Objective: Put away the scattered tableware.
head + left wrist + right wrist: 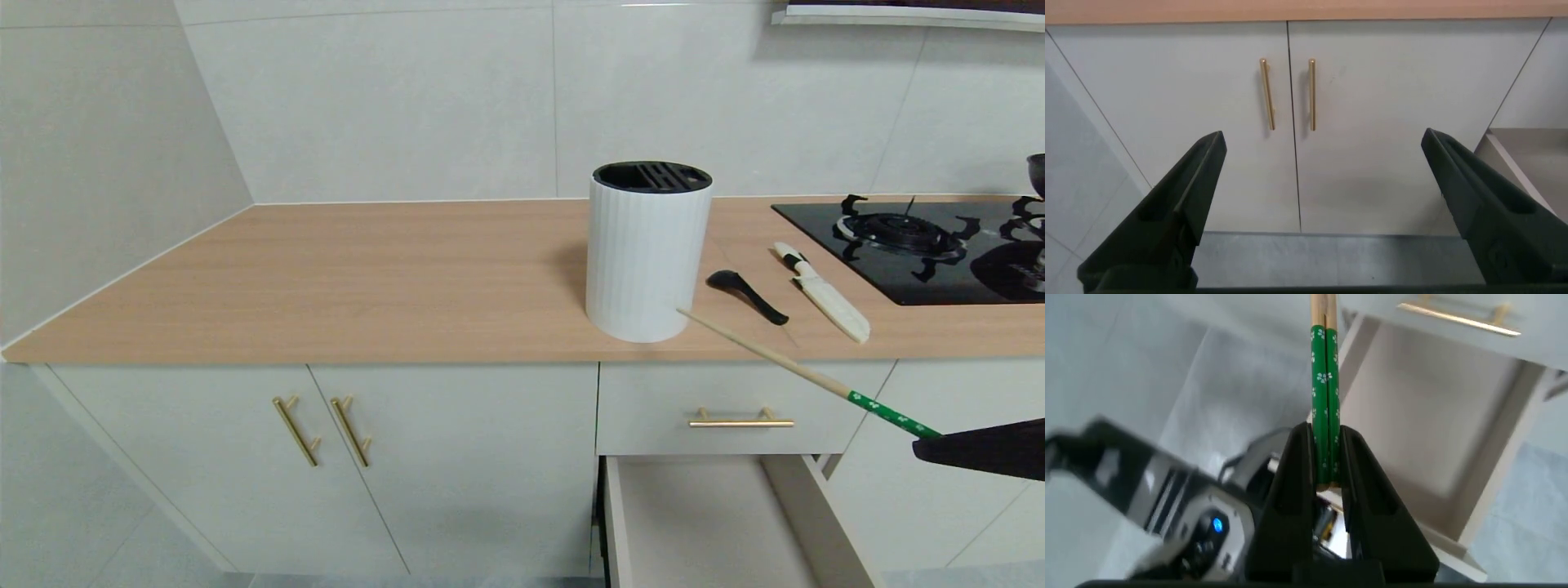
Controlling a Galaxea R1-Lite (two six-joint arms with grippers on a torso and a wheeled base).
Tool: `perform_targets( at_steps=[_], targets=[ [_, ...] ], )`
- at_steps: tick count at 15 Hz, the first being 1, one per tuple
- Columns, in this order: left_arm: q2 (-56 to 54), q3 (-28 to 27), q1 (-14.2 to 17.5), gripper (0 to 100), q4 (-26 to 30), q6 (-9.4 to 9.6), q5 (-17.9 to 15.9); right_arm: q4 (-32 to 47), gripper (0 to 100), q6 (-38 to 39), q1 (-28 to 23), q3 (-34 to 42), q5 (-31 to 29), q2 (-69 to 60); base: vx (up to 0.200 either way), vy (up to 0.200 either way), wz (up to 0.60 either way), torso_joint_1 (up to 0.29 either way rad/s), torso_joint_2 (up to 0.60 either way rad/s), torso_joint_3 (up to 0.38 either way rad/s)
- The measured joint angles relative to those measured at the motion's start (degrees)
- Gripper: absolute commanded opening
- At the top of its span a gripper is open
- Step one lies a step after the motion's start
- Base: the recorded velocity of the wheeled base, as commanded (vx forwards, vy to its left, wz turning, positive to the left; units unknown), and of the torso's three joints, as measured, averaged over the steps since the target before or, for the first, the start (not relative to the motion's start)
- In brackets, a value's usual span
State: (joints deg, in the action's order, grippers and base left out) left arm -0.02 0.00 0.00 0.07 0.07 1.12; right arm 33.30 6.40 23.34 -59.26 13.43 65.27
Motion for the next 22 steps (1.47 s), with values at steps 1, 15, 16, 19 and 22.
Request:
perform_targets(
  at_steps=[1, 15, 16, 19, 22],
  targets=[
    [0.00, 0.00, 0.00, 100, 0.02, 0.02, 0.00, -0.07, 0, -0.74, 0.35, 0.89, 0.00, 0.02, 0.000, 0.000, 0.00, 0.000, 0.00, 0.000],
    [0.00, 0.00, 0.00, 100, 0.02, 0.02, 0.00, -1.15, 0, -0.94, 2.73, 4.08, 0.06, 5.84, 0.000, 0.000, 0.00, -0.095, 0.25, 0.153],
    [0.00, 0.00, 0.00, 100, 0.02, 0.02, -0.01, -1.10, 0, -0.94, 2.72, 4.13, 0.06, 6.01, 0.000, 0.000, 0.00, -0.163, 0.47, 0.295],
    [0.00, 0.00, 0.00, 100, 0.02, 0.02, -0.01, -1.12, 0, -0.94, 2.73, 4.17, 0.05, 6.61, 0.000, 0.000, 0.00, -0.150, 0.46, 0.313],
    [0.00, 0.00, 0.00, 100, 0.02, 0.00, 0.00, -1.12, 0, -0.94, 2.73, 4.24, 0.05, 7.24, 0.000, 0.000, 0.00, -0.123, 0.45, 0.325]
  ],
)
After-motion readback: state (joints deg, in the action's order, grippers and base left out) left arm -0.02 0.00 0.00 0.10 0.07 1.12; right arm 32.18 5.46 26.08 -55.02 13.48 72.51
